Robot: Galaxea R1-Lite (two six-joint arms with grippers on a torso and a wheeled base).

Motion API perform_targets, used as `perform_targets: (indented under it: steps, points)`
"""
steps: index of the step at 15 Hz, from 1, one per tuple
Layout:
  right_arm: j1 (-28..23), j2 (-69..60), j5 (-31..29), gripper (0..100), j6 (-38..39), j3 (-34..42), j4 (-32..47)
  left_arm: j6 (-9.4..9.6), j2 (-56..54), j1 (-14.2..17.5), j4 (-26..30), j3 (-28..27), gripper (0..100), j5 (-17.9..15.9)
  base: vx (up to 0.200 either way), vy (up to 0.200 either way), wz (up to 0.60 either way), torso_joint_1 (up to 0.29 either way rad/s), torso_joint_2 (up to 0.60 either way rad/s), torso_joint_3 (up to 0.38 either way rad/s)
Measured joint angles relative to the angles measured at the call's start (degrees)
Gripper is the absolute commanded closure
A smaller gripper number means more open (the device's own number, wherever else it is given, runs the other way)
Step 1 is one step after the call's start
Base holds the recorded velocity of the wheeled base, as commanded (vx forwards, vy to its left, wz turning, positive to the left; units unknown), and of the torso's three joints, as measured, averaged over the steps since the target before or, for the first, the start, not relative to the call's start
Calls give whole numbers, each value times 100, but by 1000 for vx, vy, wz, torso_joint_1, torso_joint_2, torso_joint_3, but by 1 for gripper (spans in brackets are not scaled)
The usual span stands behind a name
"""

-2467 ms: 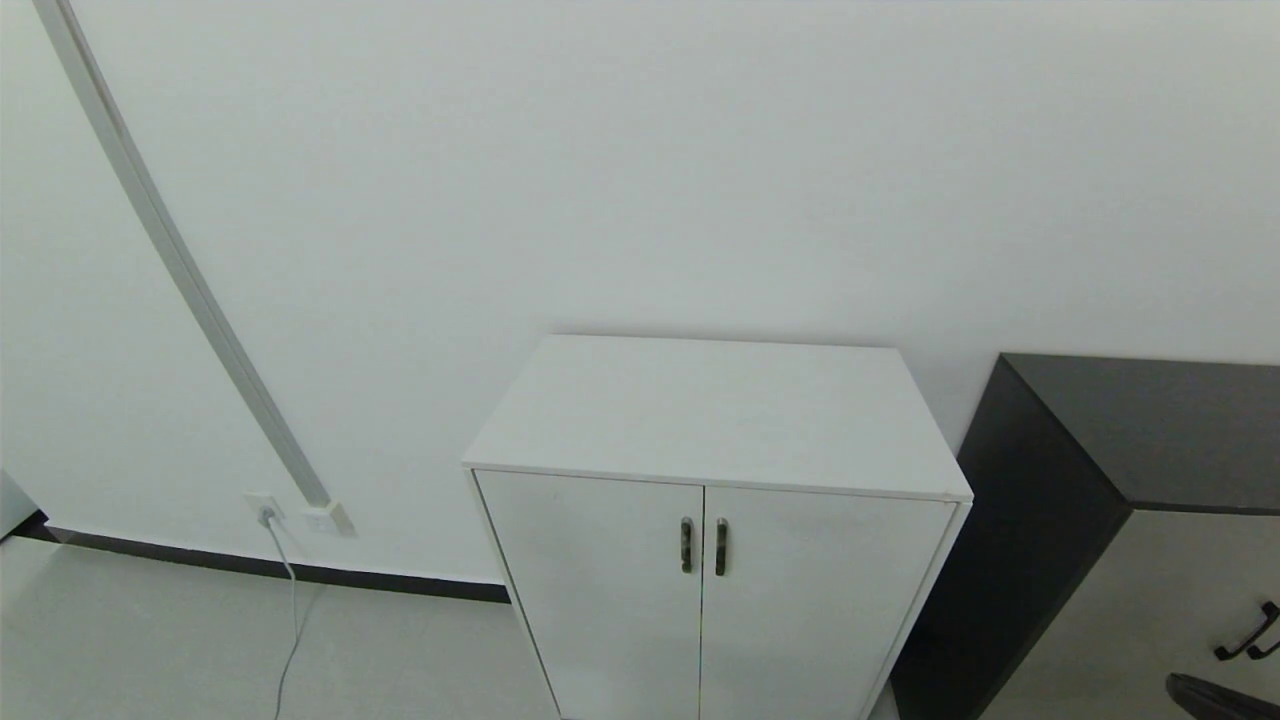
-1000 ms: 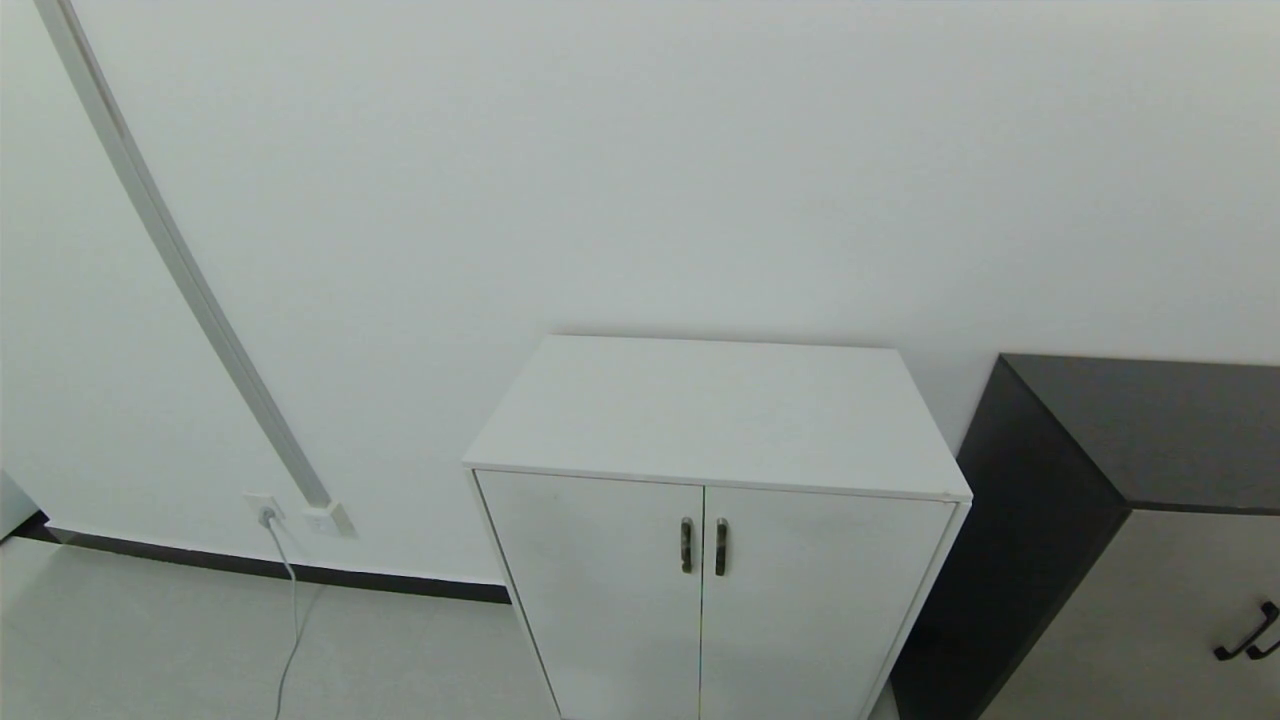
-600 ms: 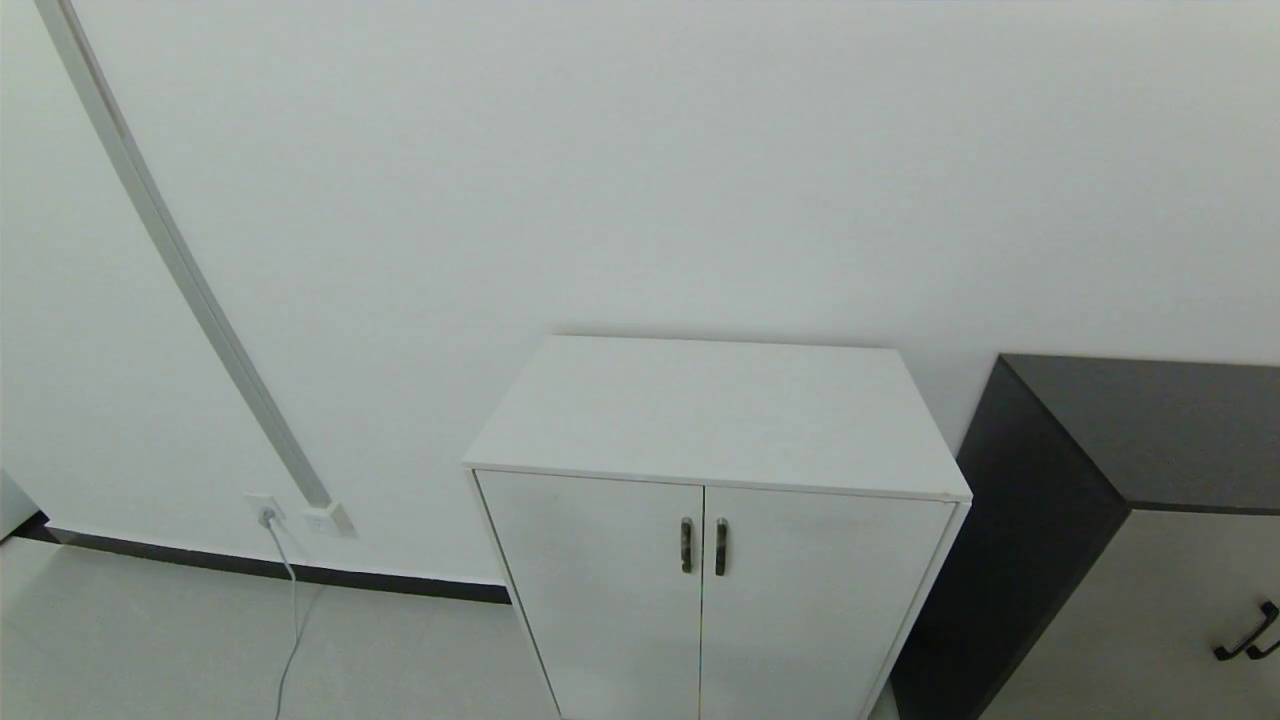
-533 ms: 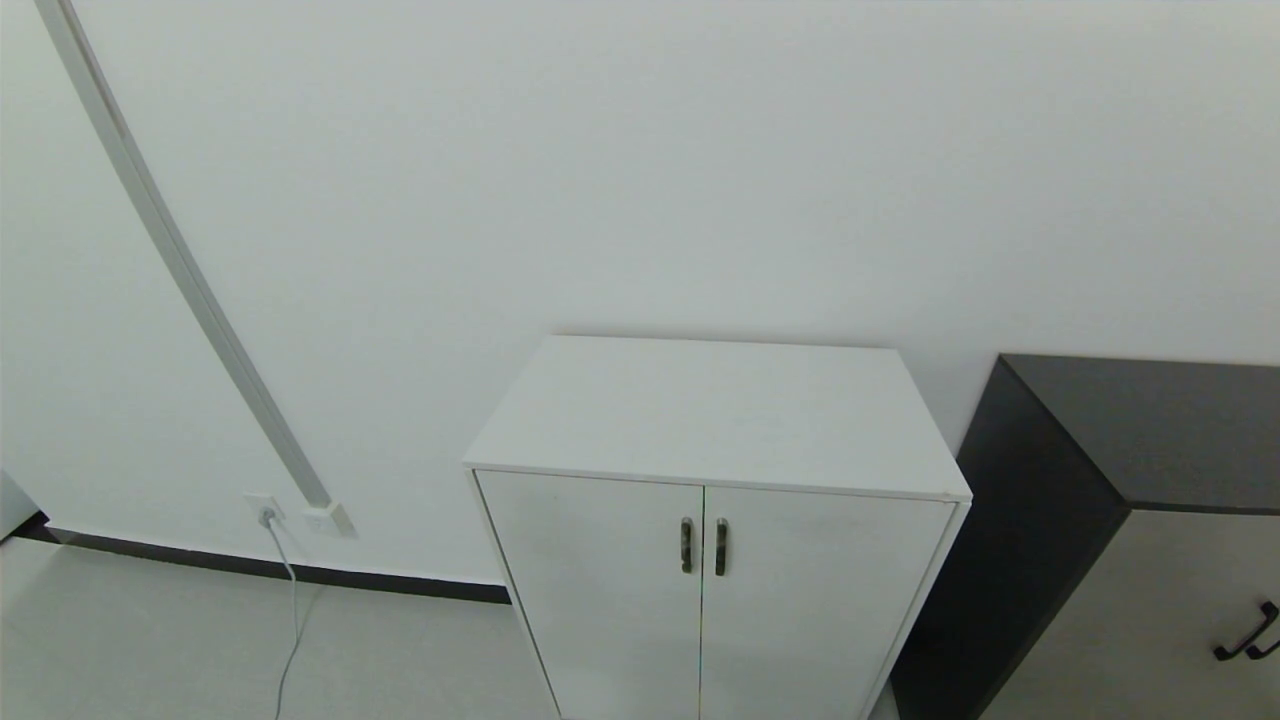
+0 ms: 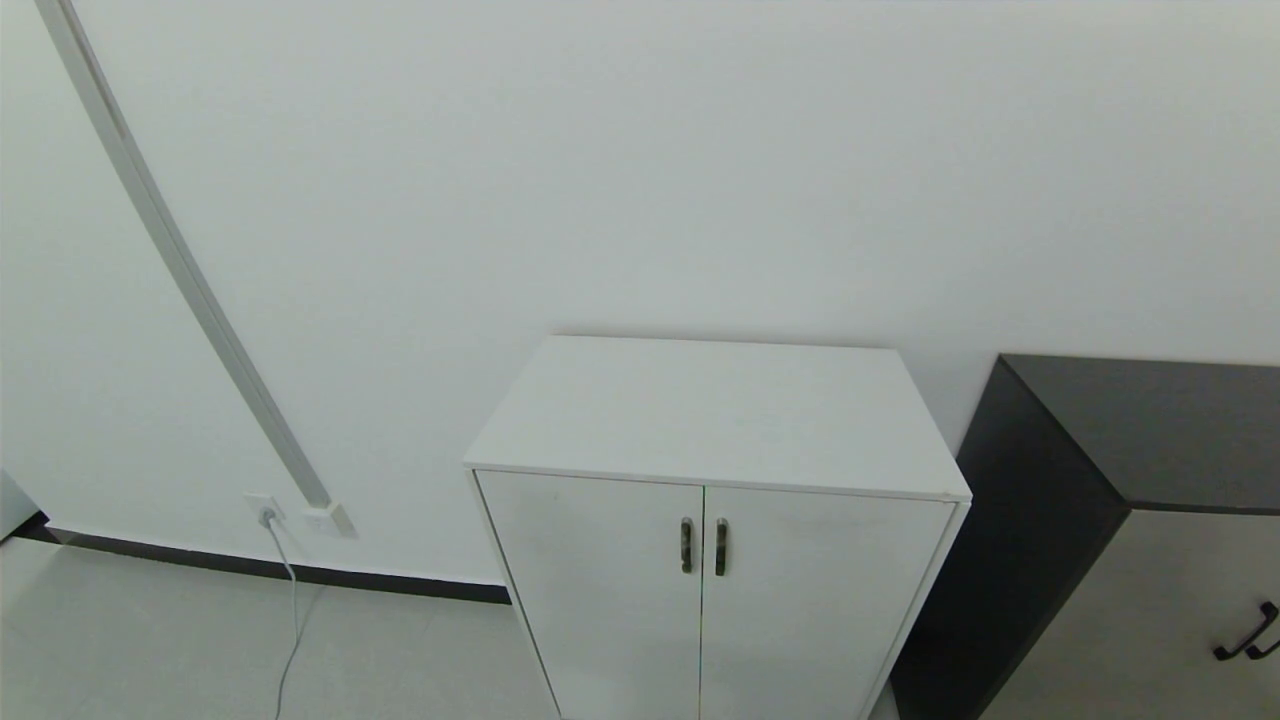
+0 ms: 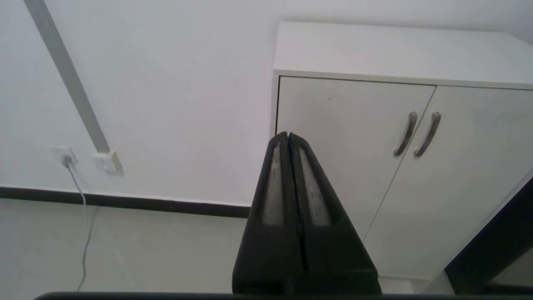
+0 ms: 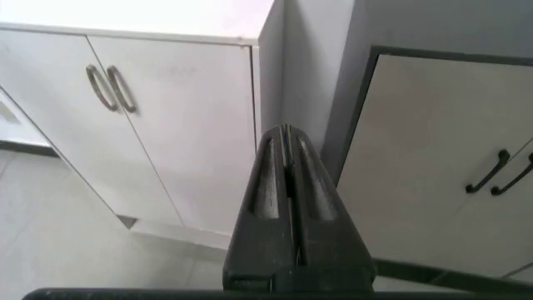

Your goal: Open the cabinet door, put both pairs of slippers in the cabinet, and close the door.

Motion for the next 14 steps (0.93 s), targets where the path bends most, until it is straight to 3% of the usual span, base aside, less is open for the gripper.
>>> perform_targets:
  steps: [7, 14]
  points:
    - [-452, -453, 0, 100, -13, -7, 4, 29, 0, 0, 0, 0, 100, -20, 0, 0, 0, 0, 0, 0]
    - [-488, -601, 77, 100, 456, -7, -18, 27, 0, 0, 0, 0, 100, -17, 0, 0, 0, 0, 0, 0]
